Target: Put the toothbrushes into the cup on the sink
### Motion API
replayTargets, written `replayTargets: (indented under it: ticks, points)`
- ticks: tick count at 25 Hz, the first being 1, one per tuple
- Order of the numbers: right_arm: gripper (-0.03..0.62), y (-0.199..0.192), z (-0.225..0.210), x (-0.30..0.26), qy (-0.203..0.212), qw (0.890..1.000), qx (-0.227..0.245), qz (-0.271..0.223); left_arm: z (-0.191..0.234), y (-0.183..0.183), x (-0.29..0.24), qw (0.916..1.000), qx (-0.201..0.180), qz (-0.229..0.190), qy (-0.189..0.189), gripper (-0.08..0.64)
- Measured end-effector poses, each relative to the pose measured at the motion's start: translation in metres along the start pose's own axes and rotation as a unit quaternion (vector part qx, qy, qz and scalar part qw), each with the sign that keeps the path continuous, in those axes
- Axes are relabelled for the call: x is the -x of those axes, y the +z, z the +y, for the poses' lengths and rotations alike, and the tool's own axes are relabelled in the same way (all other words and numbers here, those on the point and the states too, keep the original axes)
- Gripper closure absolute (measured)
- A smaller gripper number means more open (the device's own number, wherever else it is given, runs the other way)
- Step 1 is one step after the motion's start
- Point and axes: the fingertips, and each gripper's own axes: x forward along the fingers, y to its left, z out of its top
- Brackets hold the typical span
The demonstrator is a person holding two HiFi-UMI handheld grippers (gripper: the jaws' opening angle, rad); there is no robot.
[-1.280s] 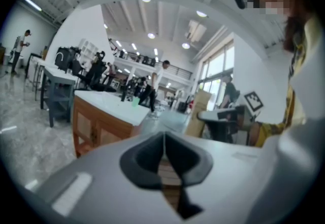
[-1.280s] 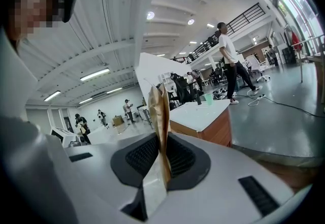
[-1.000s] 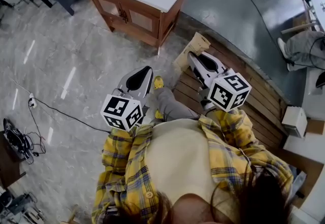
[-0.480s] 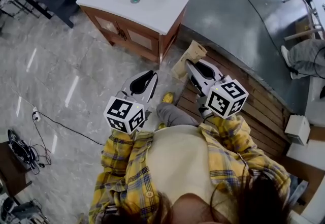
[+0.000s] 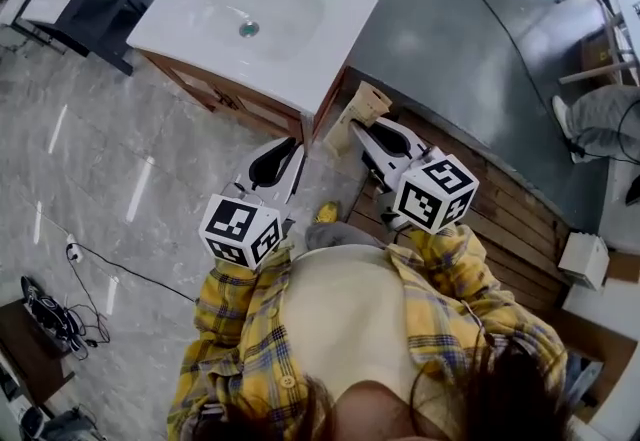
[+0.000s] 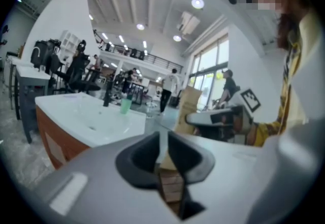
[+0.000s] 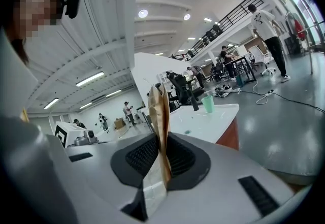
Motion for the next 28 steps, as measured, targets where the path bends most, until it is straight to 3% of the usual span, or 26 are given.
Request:
replayTargets:
  ticks: [14,28]
  points:
    - [0.545,0.042,-0.045,-0.056,-0.011,1.000,-0.014,-0.018,0.050,0.040,-0.067,0.9996,-0.011,0.014,-0.020,0.512]
    - [0.545,0.080,-0.069,-0.123,-0.072,0.996,-0.019,-0.043,0.103,0.071,-0.113,0.9926,-0.030,0.027,-0.115,0.512]
